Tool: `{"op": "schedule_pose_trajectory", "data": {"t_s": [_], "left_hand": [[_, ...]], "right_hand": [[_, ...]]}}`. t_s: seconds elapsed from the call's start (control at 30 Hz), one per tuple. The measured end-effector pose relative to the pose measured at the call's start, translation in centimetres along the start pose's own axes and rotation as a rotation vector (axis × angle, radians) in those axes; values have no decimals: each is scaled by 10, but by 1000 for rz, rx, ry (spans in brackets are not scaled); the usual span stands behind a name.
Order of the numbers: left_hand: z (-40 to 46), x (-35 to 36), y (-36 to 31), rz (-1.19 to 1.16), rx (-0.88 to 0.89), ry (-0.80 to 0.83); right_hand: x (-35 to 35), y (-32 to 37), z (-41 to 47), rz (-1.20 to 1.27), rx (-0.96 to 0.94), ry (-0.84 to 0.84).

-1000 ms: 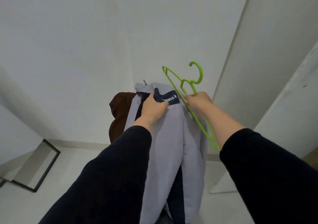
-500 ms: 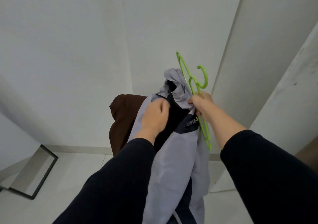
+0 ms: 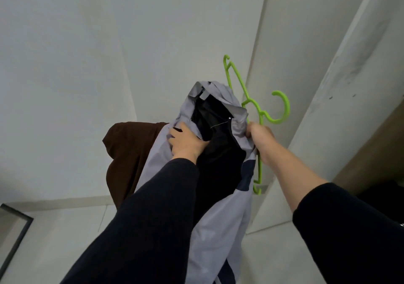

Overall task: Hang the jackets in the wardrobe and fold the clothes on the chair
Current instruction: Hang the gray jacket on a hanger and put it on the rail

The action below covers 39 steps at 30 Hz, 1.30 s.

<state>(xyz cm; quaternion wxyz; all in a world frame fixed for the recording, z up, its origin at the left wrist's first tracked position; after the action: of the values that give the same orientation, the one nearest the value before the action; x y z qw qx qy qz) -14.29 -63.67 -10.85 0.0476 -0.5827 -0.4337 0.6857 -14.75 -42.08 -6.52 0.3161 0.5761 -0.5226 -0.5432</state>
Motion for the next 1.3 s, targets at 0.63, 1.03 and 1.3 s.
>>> {"op": "schedule_pose_trajectory", "data": {"t_s": [0.63, 1.03, 1.3], "left_hand": [[-45, -56, -92, -296, 139, -112], [-156, 3, -213, -246, 342, 27], [-241, 46, -278, -3, 731, 247]], "right_hand": [[-69, -16, -14, -263, -150, 203], [-251, -46, -63, -390, -11, 94], [-354, -105, -117, -434, 160, 236]]}}
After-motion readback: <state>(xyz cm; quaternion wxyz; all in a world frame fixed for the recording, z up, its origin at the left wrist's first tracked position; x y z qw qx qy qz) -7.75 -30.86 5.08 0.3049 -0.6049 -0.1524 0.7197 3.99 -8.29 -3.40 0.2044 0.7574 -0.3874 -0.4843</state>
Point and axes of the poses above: each hand's wrist, its own z-axis towards the middle knuckle, its own x-axis out of the palm, y = z × x, the point moved 8 cm from there along z, towards the middle knuckle, and after that the axes turned 4 degrees about -y, right-handed, at the moved point
